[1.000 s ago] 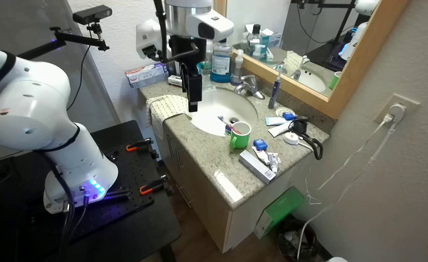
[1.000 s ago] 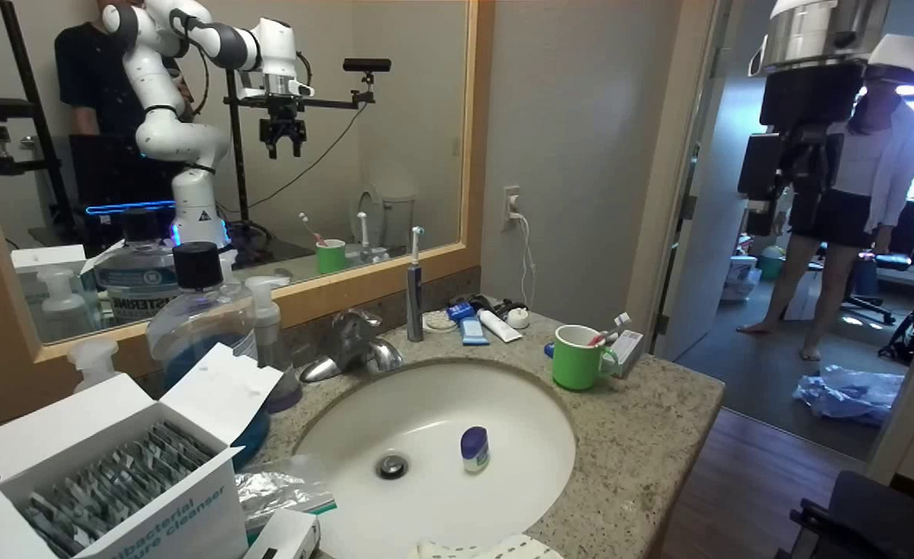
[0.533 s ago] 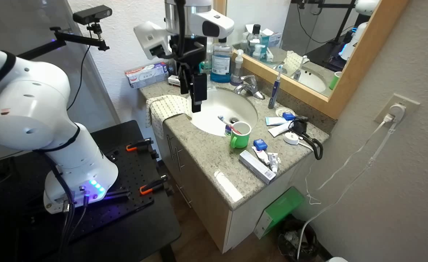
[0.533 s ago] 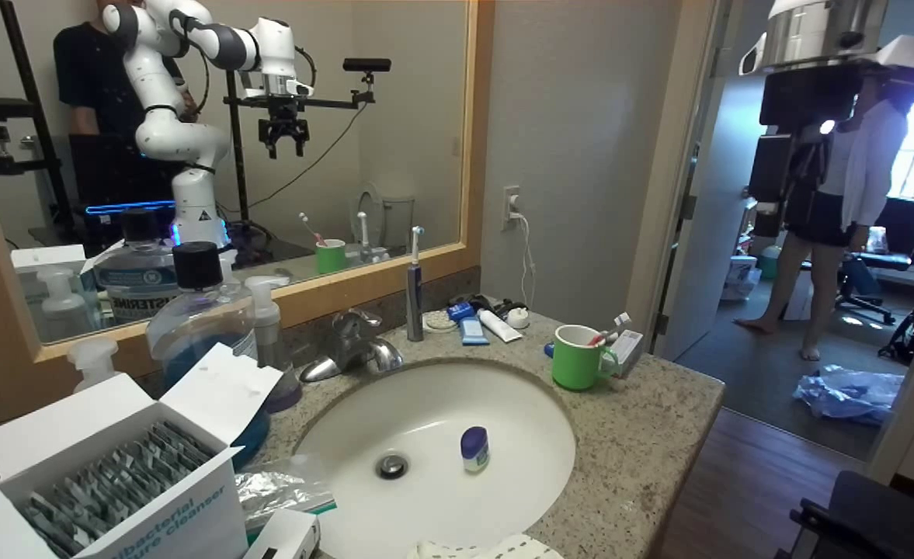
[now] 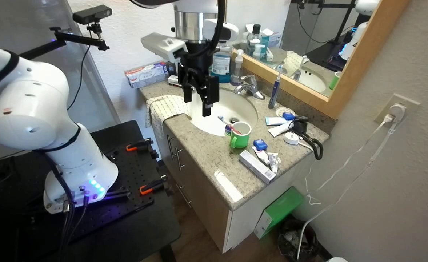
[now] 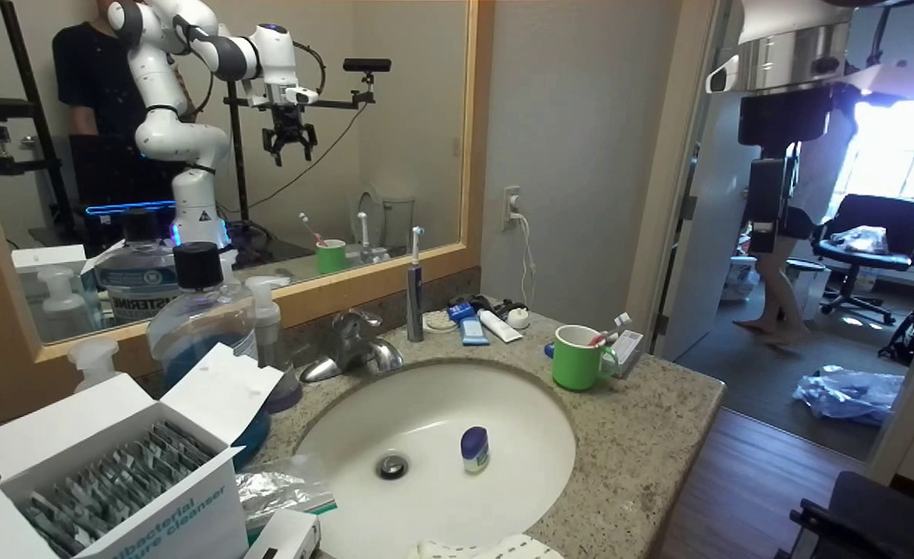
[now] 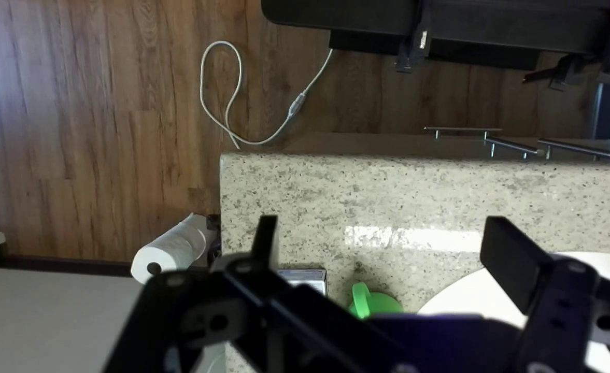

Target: Put the mug in the sink

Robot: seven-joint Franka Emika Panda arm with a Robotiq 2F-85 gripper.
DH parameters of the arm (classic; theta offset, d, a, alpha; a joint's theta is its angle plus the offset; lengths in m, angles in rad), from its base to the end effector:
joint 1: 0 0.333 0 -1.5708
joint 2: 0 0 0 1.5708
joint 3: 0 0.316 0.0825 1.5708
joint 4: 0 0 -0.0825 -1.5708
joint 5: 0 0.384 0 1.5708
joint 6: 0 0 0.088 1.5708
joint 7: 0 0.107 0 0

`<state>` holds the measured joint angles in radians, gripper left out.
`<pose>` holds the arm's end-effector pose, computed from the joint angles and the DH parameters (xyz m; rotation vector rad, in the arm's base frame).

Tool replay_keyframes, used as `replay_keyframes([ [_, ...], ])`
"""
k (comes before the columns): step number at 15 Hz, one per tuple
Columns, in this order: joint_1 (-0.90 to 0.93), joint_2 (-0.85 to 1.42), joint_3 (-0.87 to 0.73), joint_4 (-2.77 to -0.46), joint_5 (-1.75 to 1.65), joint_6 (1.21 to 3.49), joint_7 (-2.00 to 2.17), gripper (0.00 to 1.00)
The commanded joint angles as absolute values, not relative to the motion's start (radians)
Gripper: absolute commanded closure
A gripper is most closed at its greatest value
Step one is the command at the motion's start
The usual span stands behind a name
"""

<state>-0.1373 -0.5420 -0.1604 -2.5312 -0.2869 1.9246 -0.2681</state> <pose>0.3527 -0.1303 0.4516 2.9740 0.1561 -0.1671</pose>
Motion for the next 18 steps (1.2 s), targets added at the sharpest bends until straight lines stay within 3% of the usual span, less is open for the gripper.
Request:
replay_keyframes([
  [1,-0.132,-0.540,-0.163,-2.529,-0.290,1.922,-0.267,0.00],
  [18,-0.123,-0.089,-0.172,-2.363,-0.345,2.115,-0.427,0.00],
])
